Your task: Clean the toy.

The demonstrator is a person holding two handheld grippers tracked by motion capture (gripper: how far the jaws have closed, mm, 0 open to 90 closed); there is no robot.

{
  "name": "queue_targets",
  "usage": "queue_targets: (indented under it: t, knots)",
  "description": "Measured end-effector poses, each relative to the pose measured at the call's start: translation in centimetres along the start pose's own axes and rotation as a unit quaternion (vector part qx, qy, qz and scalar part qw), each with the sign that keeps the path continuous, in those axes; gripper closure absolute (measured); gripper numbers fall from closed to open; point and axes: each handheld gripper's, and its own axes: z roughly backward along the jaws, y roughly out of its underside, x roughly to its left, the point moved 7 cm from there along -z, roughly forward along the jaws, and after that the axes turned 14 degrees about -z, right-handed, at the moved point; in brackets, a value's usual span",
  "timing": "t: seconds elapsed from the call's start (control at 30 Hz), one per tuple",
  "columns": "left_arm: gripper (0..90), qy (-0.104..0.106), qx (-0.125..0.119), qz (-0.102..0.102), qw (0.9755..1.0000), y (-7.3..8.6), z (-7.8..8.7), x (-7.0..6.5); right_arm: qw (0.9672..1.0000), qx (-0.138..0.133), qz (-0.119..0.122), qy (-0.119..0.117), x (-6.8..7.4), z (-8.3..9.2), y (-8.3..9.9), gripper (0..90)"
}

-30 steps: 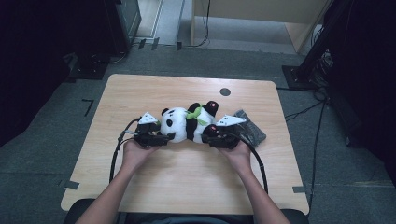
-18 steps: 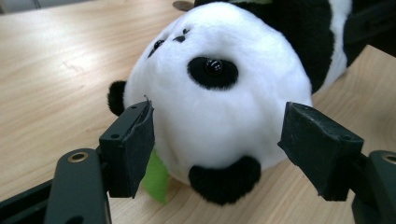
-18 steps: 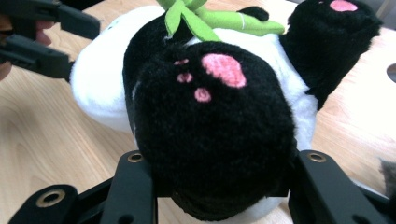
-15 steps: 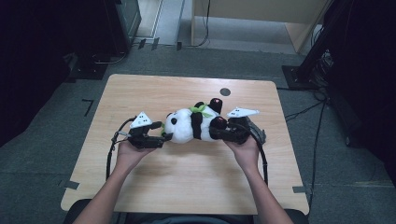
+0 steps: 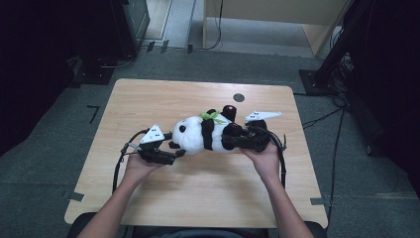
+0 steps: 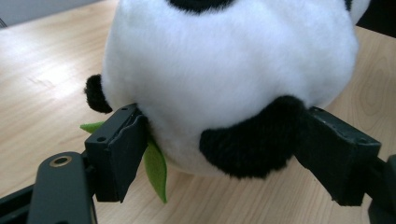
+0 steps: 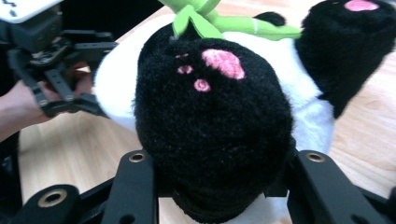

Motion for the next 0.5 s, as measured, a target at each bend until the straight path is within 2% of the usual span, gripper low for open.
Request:
queue_targets:
  t: [0.07,0.17,0.3,0.4,0.5]
  knots:
    - [18.1,0.0,0.004,-0.004,1.0,-0.03,-0.34,-0.17,1.0,0.008,-0.001,-0.004,0.07,-0.01,0.12,59.5]
    - [15.9,-0.01,0.014,-0.009,0.9998,-0.16,-0.74,-0.29,0.9998,0.017,-0.005,-0.011,0.26,-0.15,0.33,59.8]
    - [18.2,-0.018,0.02,-0.002,0.9996,-0.16,-1.02,-0.14,0.9996,0.02,-0.005,-0.016,0.68,-0.44,0.53,60.2]
    - [30.5,-0.02,0.027,0.0,0.9994,-0.16,-0.9,-0.02,0.9997,0.023,0.001,-0.01,0.8,-0.72,0.67,59.7]
    - [45.9,-0.019,0.022,0.006,0.9996,-0.38,-0.55,0.2,0.9996,0.027,0.0,-0.001,0.29,-0.79,0.72,57.2]
